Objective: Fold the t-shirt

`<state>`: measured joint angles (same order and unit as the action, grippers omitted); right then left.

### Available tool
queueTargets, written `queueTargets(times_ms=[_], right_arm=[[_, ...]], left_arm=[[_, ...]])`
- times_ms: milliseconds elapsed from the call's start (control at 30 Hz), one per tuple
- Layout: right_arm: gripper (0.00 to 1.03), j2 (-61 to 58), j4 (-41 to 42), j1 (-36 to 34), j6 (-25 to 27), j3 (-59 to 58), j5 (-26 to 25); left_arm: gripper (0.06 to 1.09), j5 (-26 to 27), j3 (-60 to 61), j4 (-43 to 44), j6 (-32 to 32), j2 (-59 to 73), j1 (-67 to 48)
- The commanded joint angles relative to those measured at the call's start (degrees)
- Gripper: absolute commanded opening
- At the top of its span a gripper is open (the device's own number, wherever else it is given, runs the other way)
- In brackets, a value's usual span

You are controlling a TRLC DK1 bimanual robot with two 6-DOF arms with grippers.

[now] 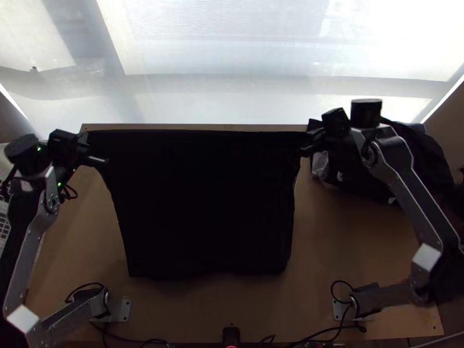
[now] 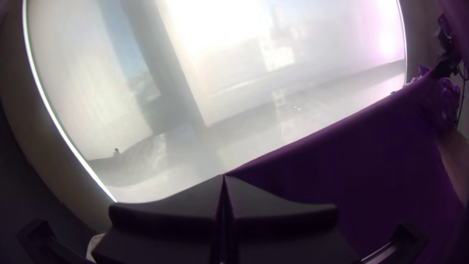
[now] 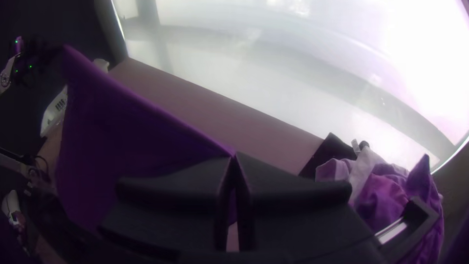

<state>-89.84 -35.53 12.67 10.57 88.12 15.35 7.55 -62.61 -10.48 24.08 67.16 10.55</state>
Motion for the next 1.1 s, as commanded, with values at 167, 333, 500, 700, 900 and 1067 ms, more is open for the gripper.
queueTargets(times_ms=[167, 333, 500, 700, 900, 1067], right_arm=[[0.03, -37.0, -11.5, 1.0, 1.3, 37.3, -2.9], [0.03, -45.0, -16.1, 1.8, 1.6, 42.2, -3.6], [0.03, -47.0, -18.4, 1.3, 1.5, 37.4, -3.8], [0.03, -42.3, -20.5, 0.7, 1.7, 31.8, -4.5], [0.03, -36.9, -21.3, 0.5, 2.4, 24.9, -4.5], [0.03, -33.6, -20.8, 0.6, 2.8, 17.5, -4.5]], left_arm=[[0.10, -1.3, -15.5, 2.0, 6.0, 34.4, -4.7], [0.10, -3.0, -17.5, 1.4, 6.5, 40.2, -5.4], [0.10, -3.7, -16.4, -0.1, 5.6, 42.2, -5.4], [0.10, -3.7, -11.6, -3.8, 5.5, 36.5, -6.2], [0.10, -3.7, -2.3, -5.5, 7.7, 25.9, -7.6], [0.10, -3.7, 5.3, -5.5, 8.3, 21.2, -9.2]])
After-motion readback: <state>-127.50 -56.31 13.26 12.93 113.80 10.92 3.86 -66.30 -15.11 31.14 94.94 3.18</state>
